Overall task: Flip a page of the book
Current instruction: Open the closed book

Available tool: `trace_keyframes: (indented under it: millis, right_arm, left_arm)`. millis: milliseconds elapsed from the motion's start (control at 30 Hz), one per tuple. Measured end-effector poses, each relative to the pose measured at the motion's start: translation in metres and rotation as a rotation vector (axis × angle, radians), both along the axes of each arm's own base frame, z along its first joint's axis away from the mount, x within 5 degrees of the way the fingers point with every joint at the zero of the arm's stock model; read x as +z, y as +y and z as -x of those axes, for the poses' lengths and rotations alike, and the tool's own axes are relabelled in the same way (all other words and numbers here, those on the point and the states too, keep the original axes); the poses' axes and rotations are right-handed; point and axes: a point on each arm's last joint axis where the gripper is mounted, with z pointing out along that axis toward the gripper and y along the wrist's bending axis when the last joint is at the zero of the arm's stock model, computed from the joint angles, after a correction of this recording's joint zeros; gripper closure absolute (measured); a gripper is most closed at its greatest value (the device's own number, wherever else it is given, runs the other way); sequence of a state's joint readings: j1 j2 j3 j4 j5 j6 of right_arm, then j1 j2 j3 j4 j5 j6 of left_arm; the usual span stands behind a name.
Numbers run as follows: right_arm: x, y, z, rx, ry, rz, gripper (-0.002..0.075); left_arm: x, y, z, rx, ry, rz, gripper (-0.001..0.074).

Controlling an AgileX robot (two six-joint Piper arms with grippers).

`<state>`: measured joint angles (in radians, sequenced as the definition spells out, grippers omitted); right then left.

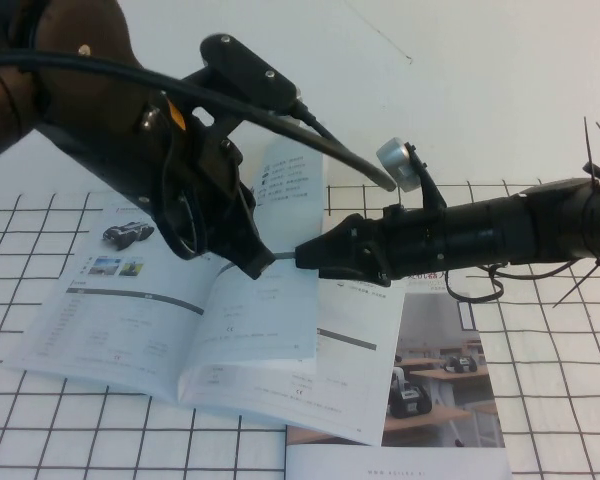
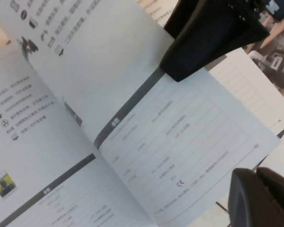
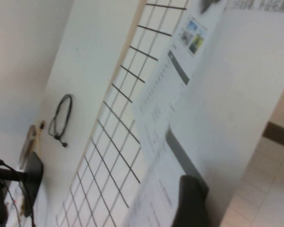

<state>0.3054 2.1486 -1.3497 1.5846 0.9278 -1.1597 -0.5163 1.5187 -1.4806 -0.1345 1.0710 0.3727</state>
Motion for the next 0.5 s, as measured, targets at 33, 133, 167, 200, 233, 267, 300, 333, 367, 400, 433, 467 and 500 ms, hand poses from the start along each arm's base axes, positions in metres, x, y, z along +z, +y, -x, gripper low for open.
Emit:
trace_keyframes:
  millis: [33,133,167,200,233,267,300,333,367,400,433,467,500]
  right_arm:
    - [0.001,0.000,0.000,-0.002,0.001,-0.017,0.0265]
    - [0.004,0.001,0.000,-0.004,-0.002,-0.047,0.0265]
    - [0.005,0.001,-0.001,-0.005,-0.005,-0.052,0.0265]
    - [0.005,0.001,-0.001,-0.009,-0.005,-0.057,0.0265]
    - [0.005,0.002,-0.001,-0.011,-0.006,-0.063,0.0265]
    - [0.006,0.002,-0.001,-0.015,-0.005,-0.070,0.0265]
    - [0.006,0.002,-0.002,-0.018,-0.004,-0.074,0.0265]
    - [0.007,0.002,-0.002,-0.018,-0.003,-0.079,0.0265]
    - [0.007,0.002,-0.002,-0.019,-0.003,-0.081,0.0265]
    - [0.007,0.002,-0.002,-0.019,-0.004,-0.081,0.0265]
    - [0.007,0.002,-0.002,-0.020,-0.004,-0.082,0.0265]
    - [0.007,0.002,-0.002,-0.020,-0.004,-0.082,0.0265]
    - [0.007,0.002,-0.002,-0.020,-0.005,-0.084,0.0265]
  left_arm:
    - [0.003,0.000,0.003,-0.001,-0.011,0.001,0.0737]
    - [0.012,-0.003,0.015,-0.020,-0.036,0.012,0.0737]
    - [0.015,-0.006,0.020,-0.036,-0.041,0.012,0.0737]
    - [0.015,-0.009,0.025,-0.056,-0.046,0.010,0.0737]
    - [0.016,-0.013,0.031,-0.080,-0.054,0.003,0.0737]
    - [0.016,-0.017,0.038,-0.102,-0.064,-0.004,0.0737]
    - [0.015,-0.020,0.042,-0.120,-0.077,-0.010,0.0737]
    - [0.011,-0.025,0.047,-0.140,-0.095,-0.021,0.0737]
    - [0.007,-0.030,0.053,-0.158,-0.114,-0.033,0.0737]
    - [0.003,-0.033,0.057,-0.172,-0.139,-0.051,0.0737]
    - [-0.003,-0.038,0.061,-0.185,-0.162,-0.075,0.0737]
    - [-0.011,-0.042,0.066,-0.195,-0.185,-0.104,0.0737]
    - [-0.020,-0.045,0.070,-0.190,-0.196,-0.130,0.0737]
